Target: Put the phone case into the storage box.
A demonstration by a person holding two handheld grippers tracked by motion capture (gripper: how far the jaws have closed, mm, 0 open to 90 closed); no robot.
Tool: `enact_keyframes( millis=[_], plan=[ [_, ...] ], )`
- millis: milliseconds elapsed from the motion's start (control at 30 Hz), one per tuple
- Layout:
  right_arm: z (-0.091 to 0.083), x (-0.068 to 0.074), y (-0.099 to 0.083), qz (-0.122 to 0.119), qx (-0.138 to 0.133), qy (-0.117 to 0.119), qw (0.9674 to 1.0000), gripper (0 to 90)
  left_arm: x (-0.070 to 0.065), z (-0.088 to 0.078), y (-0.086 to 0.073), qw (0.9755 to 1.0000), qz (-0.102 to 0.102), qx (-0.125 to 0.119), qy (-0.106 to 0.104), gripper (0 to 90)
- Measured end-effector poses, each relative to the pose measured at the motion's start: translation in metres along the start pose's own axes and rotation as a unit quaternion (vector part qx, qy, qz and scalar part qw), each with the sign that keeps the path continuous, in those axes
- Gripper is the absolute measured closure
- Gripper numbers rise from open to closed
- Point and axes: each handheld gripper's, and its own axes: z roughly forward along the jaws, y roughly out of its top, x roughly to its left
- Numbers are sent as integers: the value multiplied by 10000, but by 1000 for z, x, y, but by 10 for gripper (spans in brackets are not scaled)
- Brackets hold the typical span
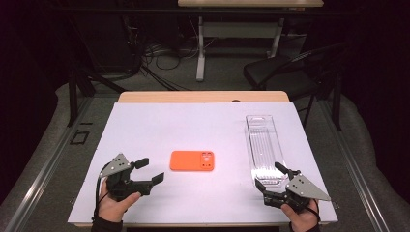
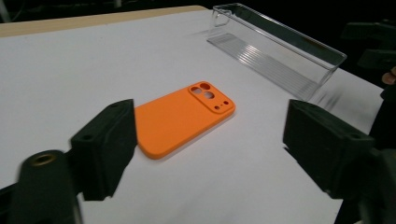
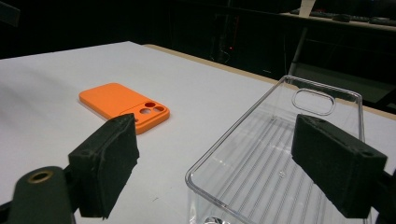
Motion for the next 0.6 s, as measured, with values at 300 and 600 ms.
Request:
enact_keyframes(
  millis=[300, 600],
  plan=[
    [0, 0, 0, 19, 20, -27, 10000, 141, -8, 20, 17, 9997, 63, 237, -21, 420],
    [1, -1, -2, 37, 52, -10, 10000, 141, -19, 52, 47, 9976, 280, 612, 154, 557]
  ],
)
